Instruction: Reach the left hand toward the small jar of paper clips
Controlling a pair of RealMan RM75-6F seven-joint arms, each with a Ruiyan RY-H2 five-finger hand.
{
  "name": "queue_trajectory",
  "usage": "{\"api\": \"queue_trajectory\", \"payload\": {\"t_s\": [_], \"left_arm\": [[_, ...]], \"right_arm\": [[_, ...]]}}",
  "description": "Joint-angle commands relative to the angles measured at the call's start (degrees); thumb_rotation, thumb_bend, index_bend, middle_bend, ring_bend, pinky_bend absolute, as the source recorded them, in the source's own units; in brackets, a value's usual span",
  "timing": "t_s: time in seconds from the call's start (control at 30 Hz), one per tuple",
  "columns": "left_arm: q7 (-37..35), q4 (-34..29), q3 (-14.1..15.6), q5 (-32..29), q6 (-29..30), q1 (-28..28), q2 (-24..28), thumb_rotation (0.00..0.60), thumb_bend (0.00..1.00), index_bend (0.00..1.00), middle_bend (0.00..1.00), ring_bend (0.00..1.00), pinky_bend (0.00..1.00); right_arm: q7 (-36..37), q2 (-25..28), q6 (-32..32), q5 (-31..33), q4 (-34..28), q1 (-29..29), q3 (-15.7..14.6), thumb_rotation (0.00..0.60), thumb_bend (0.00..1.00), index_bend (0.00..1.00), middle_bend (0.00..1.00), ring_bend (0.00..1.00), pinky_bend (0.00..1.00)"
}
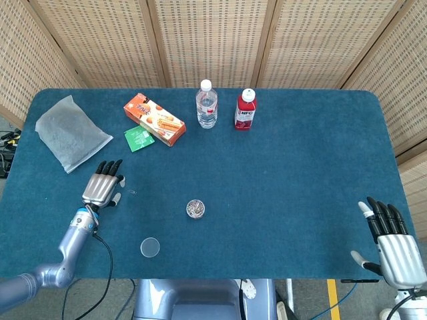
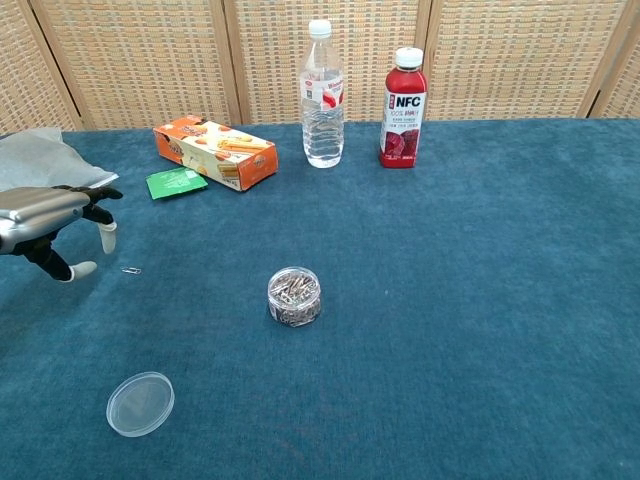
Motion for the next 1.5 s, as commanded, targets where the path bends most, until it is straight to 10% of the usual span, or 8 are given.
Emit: {"api": "queue_trajectory", "payload": {"t_s": [0.03,0.93,1.2,1.5], "left_arm": [[-1.63,0.84,0.49,0.84,-0.36,-0.48,-0.73,0.600,0.41,0.44,0.00,0.00,0.00],[-2.93,6.95,2.25,1.24,-0.17,-2.56,-6.27,0.600,0.41,0.45,0.00,0.00,0.00],[-3.19,7.92,2.46,1.15,0.38,-2.59,-7.17,0.600,0.41,0.77,0.00,0.00,0.00],[-3.89,8.26,2.61,1.25,1.13,-2.30,-7.15,0.600,0.40,0.89,0.00,0.00,0.00]], "right_arm": [[-0.01,-0.01,-0.15,0.05,0.03,0.08,-0.04,0.600,0.00,0.00,0.00,0.00,0.00],[1.60,0.35,-0.77,0.00,0.48,0.58,-0.54,0.600,0.00,0.00,0.00,0.00,0.00],[1.83,0.39,-0.91,-0.01,0.52,0.70,-0.66,0.600,0.00,0.00,0.00,0.00,0.00],[2.09,0.47,-0.97,-0.29,0.40,0.79,-0.89,0.600,0.00,0.00,0.00,0.00,0.00]]}}
